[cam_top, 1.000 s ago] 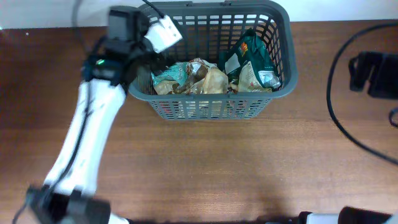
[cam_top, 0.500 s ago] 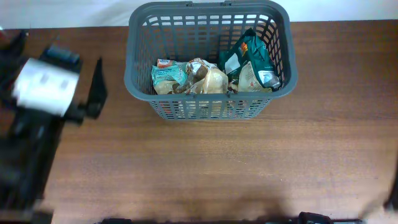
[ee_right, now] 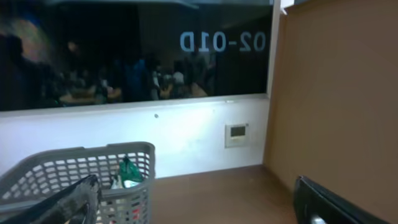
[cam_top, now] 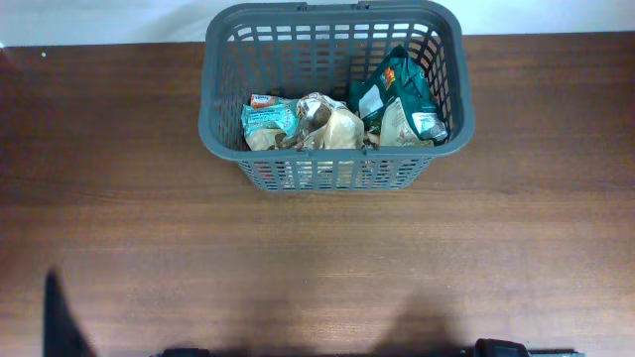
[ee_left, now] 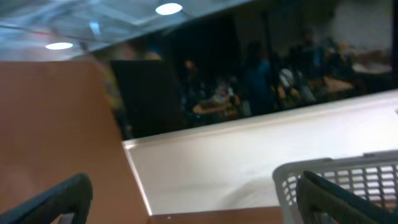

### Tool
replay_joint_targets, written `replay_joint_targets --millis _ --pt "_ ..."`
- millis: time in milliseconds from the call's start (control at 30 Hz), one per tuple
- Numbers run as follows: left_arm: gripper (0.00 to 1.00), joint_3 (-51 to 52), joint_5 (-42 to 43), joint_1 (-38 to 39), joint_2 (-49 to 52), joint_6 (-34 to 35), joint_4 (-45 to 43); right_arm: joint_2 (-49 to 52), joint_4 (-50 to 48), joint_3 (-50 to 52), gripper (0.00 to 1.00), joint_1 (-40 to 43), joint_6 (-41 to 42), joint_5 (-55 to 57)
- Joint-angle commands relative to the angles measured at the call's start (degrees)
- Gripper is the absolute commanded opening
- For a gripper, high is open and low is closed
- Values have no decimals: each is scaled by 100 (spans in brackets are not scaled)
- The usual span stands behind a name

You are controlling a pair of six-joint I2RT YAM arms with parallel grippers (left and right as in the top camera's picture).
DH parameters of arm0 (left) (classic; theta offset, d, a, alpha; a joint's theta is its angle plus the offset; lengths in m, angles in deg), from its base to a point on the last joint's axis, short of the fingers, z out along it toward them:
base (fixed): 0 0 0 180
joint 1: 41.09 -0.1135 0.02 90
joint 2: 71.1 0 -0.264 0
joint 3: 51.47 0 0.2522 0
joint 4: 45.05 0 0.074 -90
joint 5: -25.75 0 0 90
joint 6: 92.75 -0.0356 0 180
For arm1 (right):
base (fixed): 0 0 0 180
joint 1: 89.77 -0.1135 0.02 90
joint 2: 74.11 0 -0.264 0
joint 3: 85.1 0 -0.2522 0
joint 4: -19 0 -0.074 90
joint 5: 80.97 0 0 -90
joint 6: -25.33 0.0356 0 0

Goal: Pack container

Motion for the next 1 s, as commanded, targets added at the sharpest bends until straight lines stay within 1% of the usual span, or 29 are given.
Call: replay_joint_targets --millis 0,67,133,267,333,400,567,733,867,967 --pt "99 15 -426 -26 -417 221 365 -382 37 66 99 46 107 -160" --pt "99 15 -739 -7 -664 555 769 -673 37 63 99 210 103 -153" --pt "99 15 -918 37 -876 721 1132 -903 37 61 99 378 103 -155" --pt "99 7 -909 210 -1287 1051 1681 -1215 39 61 99 649 70 -9" --pt "99 -59 -916 295 -1484 1220 2035 -1390 39 63 99 697 39 -144" --pt "99 -179 -922 374 -1661 1261 2430 -1572 39 63 99 697 39 -219" --pt "99 -675 -1335 590 -1921 1453 3305 -2068 37 63 99 525 37 -343" --pt "99 -1080 -1346 831 -1923 1458 4103 -2474 39 63 99 337 37 -592" --pt "99 -1084 -1401 988 -1950 1475 4172 -2699 39 70 99 302 -9 -684" --pt "99 -1005 -1572 1091 -1952 1475 4172 -2815 39 164 99 332 -13 -1097"
